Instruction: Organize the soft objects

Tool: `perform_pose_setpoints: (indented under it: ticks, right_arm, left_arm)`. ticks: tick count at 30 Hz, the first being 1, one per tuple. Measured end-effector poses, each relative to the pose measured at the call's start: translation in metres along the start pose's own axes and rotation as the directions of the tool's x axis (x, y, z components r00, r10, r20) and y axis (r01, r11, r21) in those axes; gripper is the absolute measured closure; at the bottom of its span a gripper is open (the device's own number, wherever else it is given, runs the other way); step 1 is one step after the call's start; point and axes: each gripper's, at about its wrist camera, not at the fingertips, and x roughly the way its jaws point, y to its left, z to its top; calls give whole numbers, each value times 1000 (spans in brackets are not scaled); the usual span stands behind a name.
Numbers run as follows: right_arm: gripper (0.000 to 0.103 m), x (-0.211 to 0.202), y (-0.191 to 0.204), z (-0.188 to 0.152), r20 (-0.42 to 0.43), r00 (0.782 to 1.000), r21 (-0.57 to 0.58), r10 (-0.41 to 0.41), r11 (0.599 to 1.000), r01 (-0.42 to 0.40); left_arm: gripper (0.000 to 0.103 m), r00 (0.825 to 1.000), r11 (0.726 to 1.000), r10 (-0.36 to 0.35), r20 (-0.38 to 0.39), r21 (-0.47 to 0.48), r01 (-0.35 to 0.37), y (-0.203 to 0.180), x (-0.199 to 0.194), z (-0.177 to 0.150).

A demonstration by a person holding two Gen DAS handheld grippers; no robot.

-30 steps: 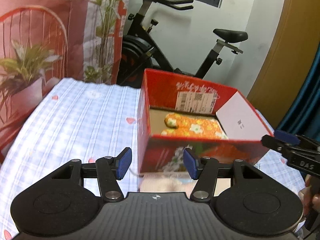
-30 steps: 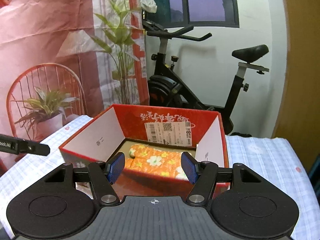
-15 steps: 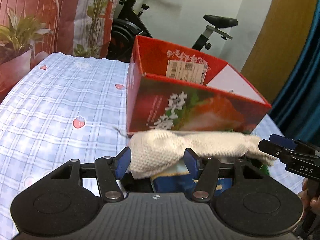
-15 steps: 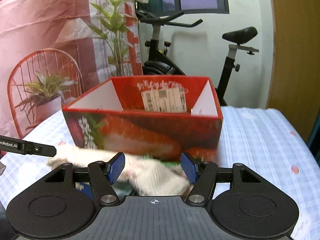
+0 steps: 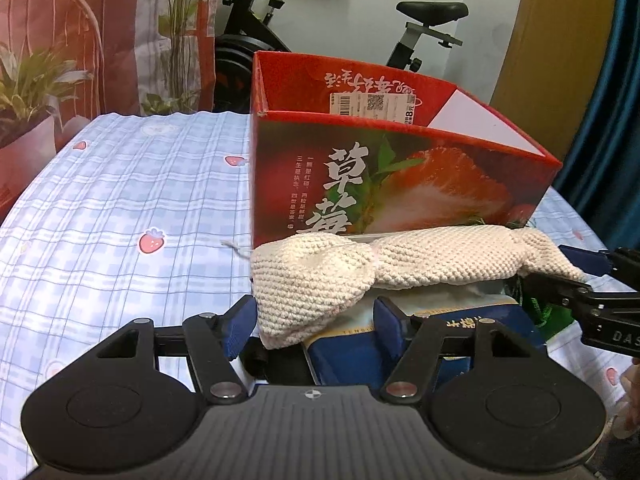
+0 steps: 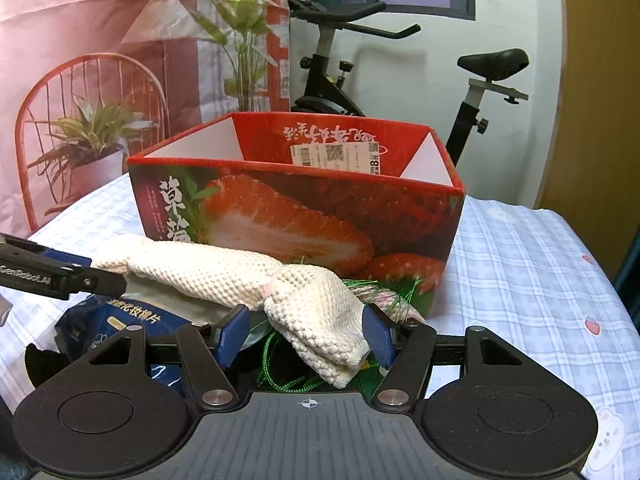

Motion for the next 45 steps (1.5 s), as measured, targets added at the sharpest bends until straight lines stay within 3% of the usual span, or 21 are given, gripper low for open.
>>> perform_pose_setpoints:
  ticks: [4, 6, 10, 16, 30, 45]
  right_arm:
    - [46, 1, -2, 0, -2, 1000, -9, -9, 1000, 9]
    - [55, 3, -5, 1, -5, 1000, 4, -8, 1000, 8]
    - [73, 4, -10, 4, -9, 1000, 23, 25, 999, -25]
    - [83, 2, -7, 9, 8, 999, 27, 52, 998, -52]
    - [84, -20, -13, 34, 111, 991, 81, 75, 993, -84]
    - [84, -34, -34, 96, 212, 974, 60, 76, 994, -91]
  left_arm:
    - [44, 999, 999, 46, -3, -15, -46, 2, 5, 3]
    - [70, 1000, 999, 28, -4, -38, -28, 5, 4, 5]
    - [82, 999, 999, 36, 12, 4, -36, -4, 1, 4]
    - [84, 997, 999, 50, 63, 7, -51, -9, -13, 8]
    - [84, 986, 999, 34, 163, -2, -34, -18, -48, 37]
    - [84, 965, 1000, 0, 261, 16, -4, -23, -54, 90]
